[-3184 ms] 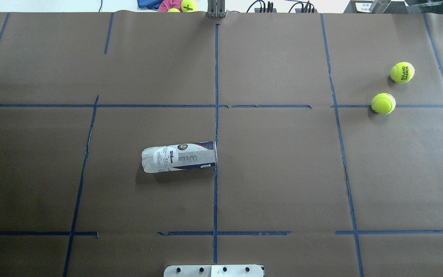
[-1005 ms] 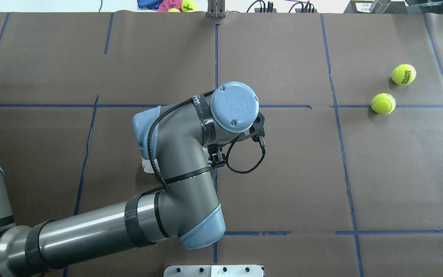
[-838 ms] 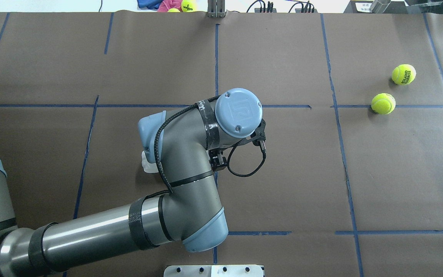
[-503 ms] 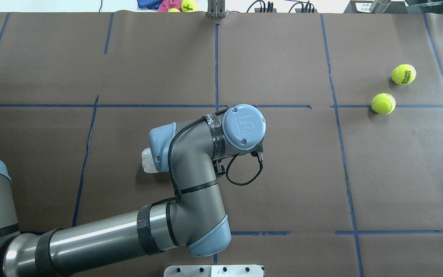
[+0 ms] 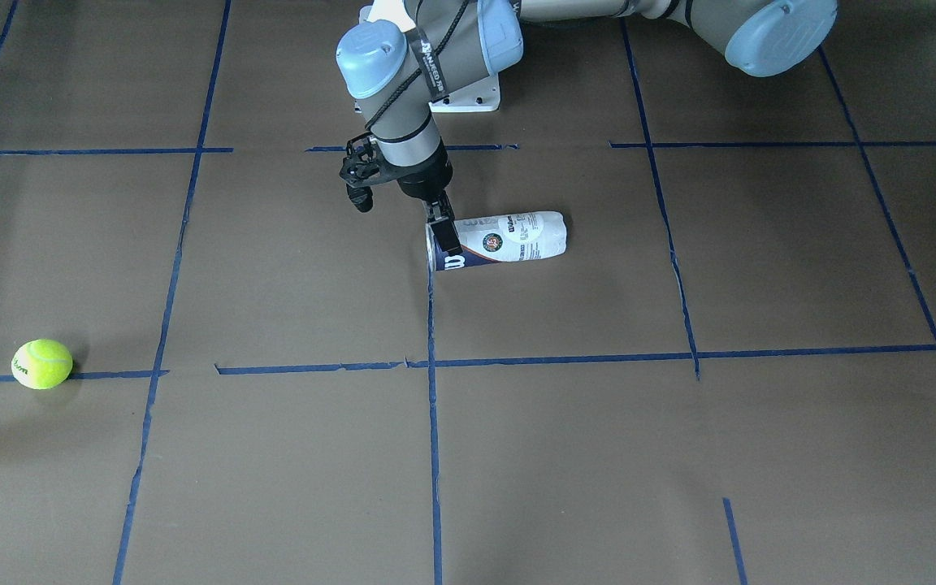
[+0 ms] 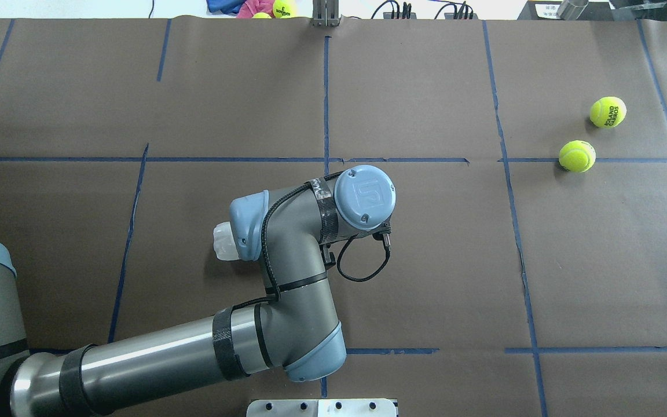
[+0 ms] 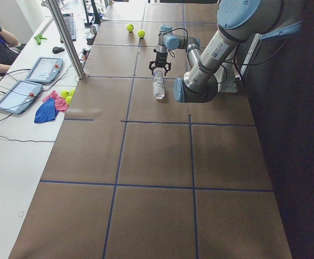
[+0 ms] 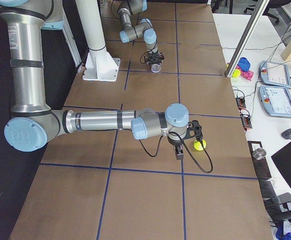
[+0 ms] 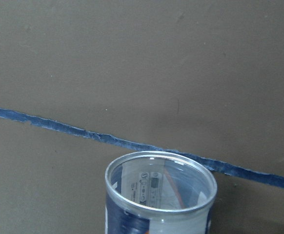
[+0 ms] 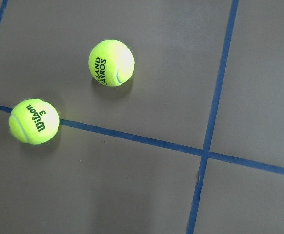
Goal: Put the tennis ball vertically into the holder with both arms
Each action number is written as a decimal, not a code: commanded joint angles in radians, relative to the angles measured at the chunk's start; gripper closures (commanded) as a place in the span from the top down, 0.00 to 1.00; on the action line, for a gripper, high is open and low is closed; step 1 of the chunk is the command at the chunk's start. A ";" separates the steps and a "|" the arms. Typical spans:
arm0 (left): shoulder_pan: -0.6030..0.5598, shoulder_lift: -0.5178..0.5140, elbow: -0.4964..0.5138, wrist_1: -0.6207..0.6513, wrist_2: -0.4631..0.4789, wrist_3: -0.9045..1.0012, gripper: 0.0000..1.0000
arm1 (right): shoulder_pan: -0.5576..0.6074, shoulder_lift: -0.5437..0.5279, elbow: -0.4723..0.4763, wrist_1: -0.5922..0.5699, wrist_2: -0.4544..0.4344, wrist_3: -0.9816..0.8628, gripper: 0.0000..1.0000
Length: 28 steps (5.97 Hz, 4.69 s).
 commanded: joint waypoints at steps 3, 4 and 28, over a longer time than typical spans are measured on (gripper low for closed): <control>0.002 0.019 0.056 -0.106 0.000 0.002 0.99 | -0.001 0.000 0.000 0.000 -0.001 0.001 1.00; 0.001 0.025 0.056 -0.111 0.000 0.001 0.90 | -0.001 0.000 0.000 0.000 -0.001 0.001 1.00; -0.128 0.351 0.229 -2.149 0.009 -0.539 0.80 | -0.007 0.008 0.000 0.000 -0.001 0.007 1.00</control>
